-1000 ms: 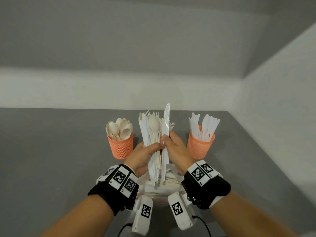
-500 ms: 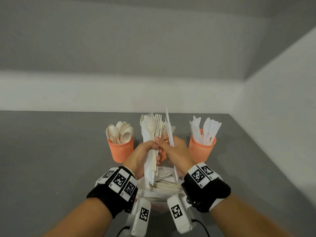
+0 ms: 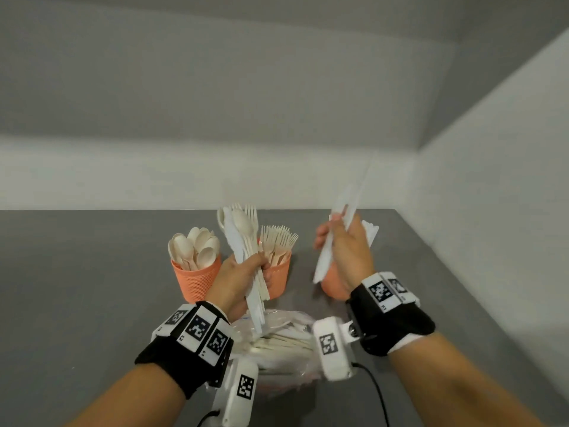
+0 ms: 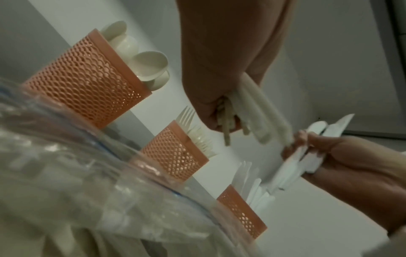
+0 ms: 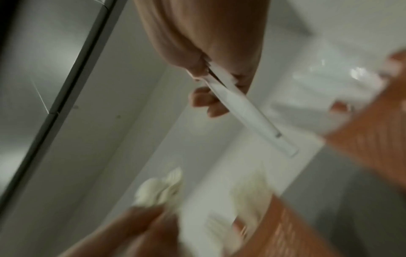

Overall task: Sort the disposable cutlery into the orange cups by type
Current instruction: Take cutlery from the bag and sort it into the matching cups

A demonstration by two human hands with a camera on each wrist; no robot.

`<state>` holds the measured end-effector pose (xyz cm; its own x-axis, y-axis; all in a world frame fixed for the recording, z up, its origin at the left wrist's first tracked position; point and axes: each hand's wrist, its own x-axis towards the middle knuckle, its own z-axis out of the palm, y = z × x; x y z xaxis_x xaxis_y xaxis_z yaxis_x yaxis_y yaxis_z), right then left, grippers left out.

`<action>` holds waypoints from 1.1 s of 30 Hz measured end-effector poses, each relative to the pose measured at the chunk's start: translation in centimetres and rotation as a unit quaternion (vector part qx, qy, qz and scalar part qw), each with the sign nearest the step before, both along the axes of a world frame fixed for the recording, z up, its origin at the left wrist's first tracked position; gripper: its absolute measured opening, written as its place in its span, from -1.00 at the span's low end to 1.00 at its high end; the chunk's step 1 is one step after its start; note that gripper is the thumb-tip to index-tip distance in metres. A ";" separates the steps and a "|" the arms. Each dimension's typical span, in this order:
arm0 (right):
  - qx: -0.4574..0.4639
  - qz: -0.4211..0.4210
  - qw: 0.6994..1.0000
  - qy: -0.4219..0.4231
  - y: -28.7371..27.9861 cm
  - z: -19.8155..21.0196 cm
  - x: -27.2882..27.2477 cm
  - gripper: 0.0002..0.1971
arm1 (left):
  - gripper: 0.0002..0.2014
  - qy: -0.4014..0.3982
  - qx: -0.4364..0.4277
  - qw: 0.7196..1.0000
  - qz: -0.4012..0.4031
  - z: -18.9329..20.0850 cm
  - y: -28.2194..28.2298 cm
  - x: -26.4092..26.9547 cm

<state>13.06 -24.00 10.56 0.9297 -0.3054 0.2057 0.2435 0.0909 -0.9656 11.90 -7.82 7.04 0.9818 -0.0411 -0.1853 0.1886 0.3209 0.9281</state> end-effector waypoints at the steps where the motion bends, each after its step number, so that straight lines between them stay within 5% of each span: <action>1: -0.044 -0.039 0.998 -0.034 -1.3 0.5 0.8 -0.86 | -0.87 -0.004 0.007 1.000 -0.008 0.0 0.1 0.0; 5: -0.171 -0.132 0.971 -0.103 -5.3 0.0 4.2 -0.91 | -0.76 -0.027 0.015 0.998 -0.046 0.4 -0.1 -0.6; 12: -0.223 -0.059 0.970 0.081 -5.9 -5.3 6.5 -0.78 | -0.73 -0.003 -0.028 0.999 -0.037 0.4 -0.1 -0.2; 18: -0.329 -0.133 0.928 -0.111 -4.4 -3.4 4.7 -0.59 | -0.94 -0.009 -0.075 0.997 -0.031 0.3 -0.1 0.0; 21: -0.329 -0.026 0.927 -0.179 -1.4 -1.3 2.1 -0.82 | -0.87 -0.026 -0.098 0.995 -0.010 0.0 -0.2 0.4; 24: -0.354 0.156 0.915 -0.118 2.1 -0.6 -0.7 -0.94 | -0.83 -0.046 -0.118 0.992 -0.015 0.0 -0.5 0.7; 26: -0.389 0.191 0.897 -0.088 3.8 -1.1 -1.8 -0.96 | -0.74 -0.044 -0.136 0.990 -0.004 0.0 -0.7 0.9; 33: -0.496 0.199 0.844 -0.051 5.4 -1.8 -2.2 -0.57 | -0.46 -0.053 -0.095 0.994 0.017 0.1 -0.6 1.1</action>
